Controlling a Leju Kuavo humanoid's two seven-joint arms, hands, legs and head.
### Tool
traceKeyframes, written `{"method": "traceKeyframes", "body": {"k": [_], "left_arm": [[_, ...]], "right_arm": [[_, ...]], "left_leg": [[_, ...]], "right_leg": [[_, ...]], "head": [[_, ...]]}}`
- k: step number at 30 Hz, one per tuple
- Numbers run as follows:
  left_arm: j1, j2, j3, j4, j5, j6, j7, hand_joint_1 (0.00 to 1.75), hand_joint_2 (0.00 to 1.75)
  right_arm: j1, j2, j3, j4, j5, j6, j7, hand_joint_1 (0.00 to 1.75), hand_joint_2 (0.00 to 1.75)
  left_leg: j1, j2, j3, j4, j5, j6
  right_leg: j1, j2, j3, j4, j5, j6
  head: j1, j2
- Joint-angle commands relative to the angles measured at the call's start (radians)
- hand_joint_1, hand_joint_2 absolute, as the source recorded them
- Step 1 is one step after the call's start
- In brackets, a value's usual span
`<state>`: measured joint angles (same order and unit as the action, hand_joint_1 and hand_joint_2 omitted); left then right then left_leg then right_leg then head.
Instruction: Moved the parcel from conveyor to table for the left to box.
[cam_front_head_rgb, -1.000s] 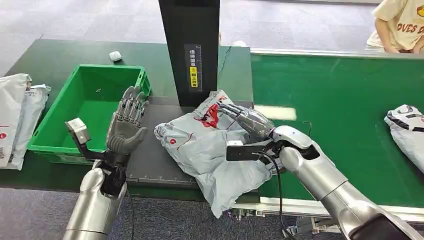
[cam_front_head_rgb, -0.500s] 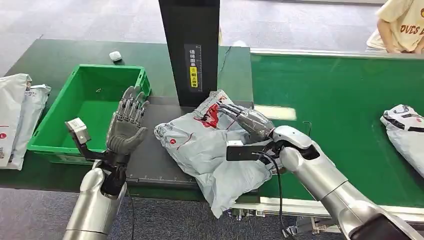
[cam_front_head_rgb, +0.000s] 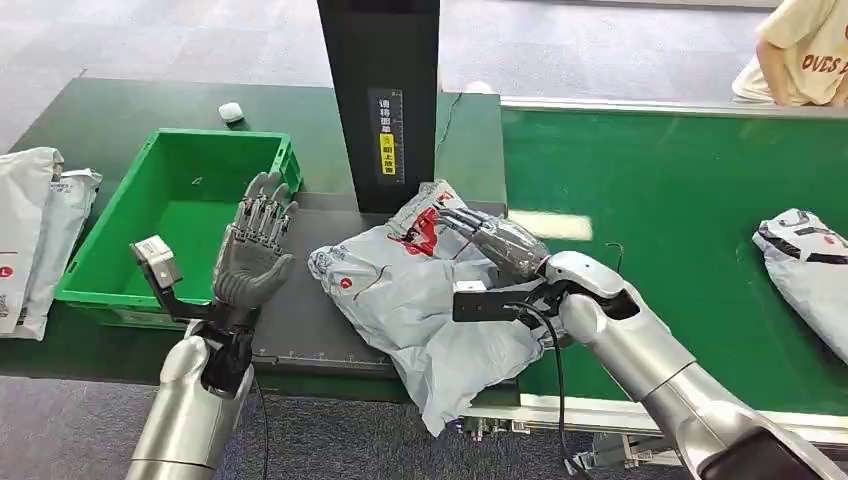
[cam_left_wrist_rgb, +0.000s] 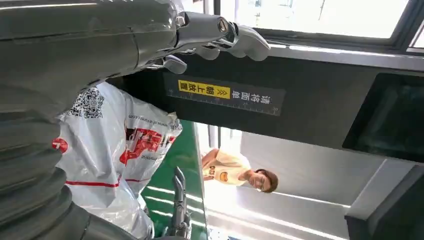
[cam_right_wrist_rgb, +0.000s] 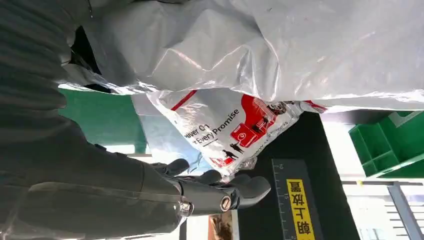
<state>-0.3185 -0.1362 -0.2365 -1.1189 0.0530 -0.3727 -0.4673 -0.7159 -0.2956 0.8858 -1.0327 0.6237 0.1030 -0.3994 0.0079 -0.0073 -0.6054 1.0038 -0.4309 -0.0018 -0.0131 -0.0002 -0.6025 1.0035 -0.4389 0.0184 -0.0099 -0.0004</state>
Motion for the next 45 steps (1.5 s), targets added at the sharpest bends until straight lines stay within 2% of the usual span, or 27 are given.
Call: {"method": "traceKeyframes", "body": {"k": [1,28,30,33,45], "left_arm": [[-0.021,0.014,-0.019,0.017,-0.001,0.0,0.001,0.0,1.75],[-0.021,0.014,-0.019,0.017,-0.001,0.0,0.001,0.0,1.75],[-0.021,0.014,-0.019,0.017,-0.001,0.0,0.001,0.0,1.75],[-0.021,0.014,-0.019,0.017,-0.001,0.0,0.001,0.0,1.75],[-0.021,0.014,-0.019,0.017,-0.001,0.0,0.001,0.0,1.75]], "right_arm": [[-0.022,-0.011,0.023,0.003,0.002,0.001,-0.002,0.0,1.75],[-0.022,-0.011,0.023,0.003,0.002,0.001,-0.002,0.0,1.75],[-0.022,-0.011,0.023,0.003,0.002,0.001,-0.002,0.0,1.75],[-0.022,-0.011,0.023,0.003,0.002,0.001,-0.002,0.0,1.75],[-0.022,-0.011,0.023,0.003,0.002,0.001,-0.002,0.0,1.75]], "left_leg": [[0.0,0.0,0.002,-0.001,-0.001,0.0],[0.0,0.0,0.001,-0.001,0.0,0.0],[0.0,0.001,0.005,-0.002,-0.001,0.0],[0.0,0.0,0.001,-0.001,0.0,0.0],[0.0,0.0,0.001,-0.001,0.0,0.0]], "right_leg": [[0.0,0.0,0.002,-0.001,-0.001,-0.001],[0.0,0.0,0.001,0.0,0.0,0.0],[0.0,0.0,0.005,-0.002,-0.001,-0.001],[0.0,0.0,0.001,-0.001,0.0,-0.001],[0.0,0.0,0.001,0.0,0.0,0.0]], "head": [[0.0,0.0],[0.0,0.0],[0.0,0.0],[0.0,0.0],[0.0,0.0]]}}
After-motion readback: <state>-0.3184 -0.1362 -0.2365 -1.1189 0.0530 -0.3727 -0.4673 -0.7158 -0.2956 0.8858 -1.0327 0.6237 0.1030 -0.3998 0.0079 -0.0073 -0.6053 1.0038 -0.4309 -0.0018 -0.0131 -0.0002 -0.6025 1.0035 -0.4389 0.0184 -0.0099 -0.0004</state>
